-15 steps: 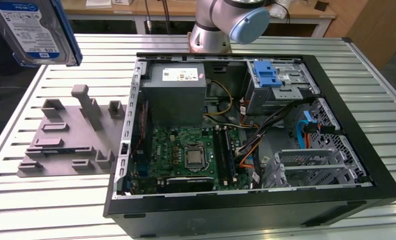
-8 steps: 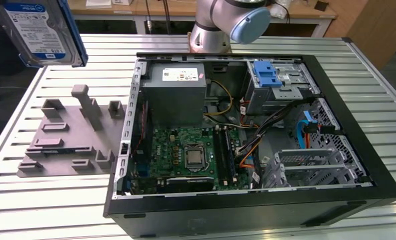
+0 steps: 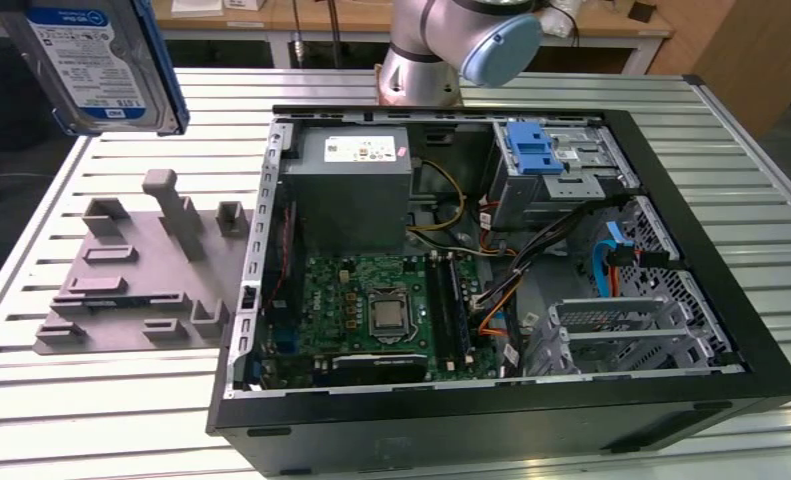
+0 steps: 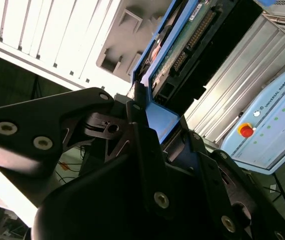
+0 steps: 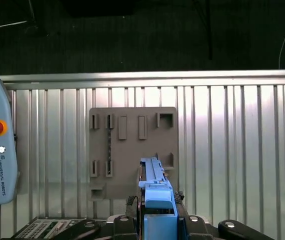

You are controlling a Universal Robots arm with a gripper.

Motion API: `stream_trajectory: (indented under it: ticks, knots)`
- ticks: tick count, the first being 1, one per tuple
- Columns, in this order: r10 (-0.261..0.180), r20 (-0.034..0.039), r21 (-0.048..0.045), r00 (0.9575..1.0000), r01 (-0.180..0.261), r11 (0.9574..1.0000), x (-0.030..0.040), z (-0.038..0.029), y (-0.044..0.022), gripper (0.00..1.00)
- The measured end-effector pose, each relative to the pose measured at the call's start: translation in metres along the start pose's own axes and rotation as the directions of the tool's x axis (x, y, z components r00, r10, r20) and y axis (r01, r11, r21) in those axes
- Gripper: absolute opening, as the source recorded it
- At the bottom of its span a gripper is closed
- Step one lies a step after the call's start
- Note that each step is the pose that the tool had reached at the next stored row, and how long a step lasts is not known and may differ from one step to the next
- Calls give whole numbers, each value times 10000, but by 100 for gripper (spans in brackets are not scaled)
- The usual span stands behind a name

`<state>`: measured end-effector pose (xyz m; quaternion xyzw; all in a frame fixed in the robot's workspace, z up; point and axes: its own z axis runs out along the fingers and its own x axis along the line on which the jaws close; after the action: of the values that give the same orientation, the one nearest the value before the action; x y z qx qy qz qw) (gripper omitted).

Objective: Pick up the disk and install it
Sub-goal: 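Pick up the disk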

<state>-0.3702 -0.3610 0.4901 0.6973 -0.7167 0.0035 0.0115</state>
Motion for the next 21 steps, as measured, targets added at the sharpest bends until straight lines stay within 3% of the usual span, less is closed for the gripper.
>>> stream_trajectory:
  ticks: [4,21]
  knots:
    - [0,-1,-2,10000,0,10000,33,0,-53,36]
    - [0,0,-1,10000,0,10000,325,5,-205,36]
